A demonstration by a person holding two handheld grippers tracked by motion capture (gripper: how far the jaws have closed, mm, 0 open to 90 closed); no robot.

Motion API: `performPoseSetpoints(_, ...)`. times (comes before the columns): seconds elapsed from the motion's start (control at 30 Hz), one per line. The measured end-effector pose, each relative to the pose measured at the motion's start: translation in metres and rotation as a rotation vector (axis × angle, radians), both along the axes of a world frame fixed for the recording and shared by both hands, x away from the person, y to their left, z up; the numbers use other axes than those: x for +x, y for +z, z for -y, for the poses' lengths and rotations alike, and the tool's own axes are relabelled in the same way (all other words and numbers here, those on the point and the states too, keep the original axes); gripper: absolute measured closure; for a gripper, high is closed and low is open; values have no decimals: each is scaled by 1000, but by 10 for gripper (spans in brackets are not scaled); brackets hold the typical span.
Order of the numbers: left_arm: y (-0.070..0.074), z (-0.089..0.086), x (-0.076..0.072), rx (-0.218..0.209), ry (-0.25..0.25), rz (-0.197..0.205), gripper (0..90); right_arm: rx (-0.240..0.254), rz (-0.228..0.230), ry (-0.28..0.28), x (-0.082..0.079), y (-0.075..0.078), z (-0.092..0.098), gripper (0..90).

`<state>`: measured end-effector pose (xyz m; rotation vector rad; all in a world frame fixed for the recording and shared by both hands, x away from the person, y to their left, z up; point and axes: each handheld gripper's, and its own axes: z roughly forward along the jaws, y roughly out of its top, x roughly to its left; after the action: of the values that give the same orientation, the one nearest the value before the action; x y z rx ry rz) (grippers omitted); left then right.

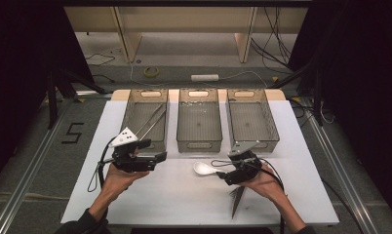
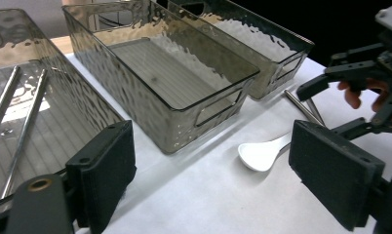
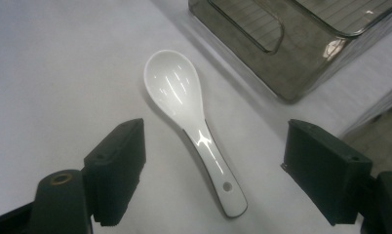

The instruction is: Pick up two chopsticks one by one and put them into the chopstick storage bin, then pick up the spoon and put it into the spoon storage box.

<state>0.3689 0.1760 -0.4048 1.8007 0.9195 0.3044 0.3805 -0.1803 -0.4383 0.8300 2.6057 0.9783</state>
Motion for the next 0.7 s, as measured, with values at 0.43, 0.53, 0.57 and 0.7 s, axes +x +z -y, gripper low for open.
performPoseSetpoints(0.43, -4, -1, -13, 21, 0, 25, 168, -72, -37, 33, 13, -6, -14, 246)
performPoseSetpoints(0.53, -4, -2, -16, 22, 0, 31, 168, -84, -44, 34, 14, -7, -15, 246)
performPoseSetpoints(0.57, -3, -3, -17, 18, 2, 34, 167, -90, -54, 39, 15, -7, -17, 248)
performPoseSetpoints(0.7, -3, -4, -19, 11, 8, 40, 167, -110, -80, 56, 20, -8, -22, 266)
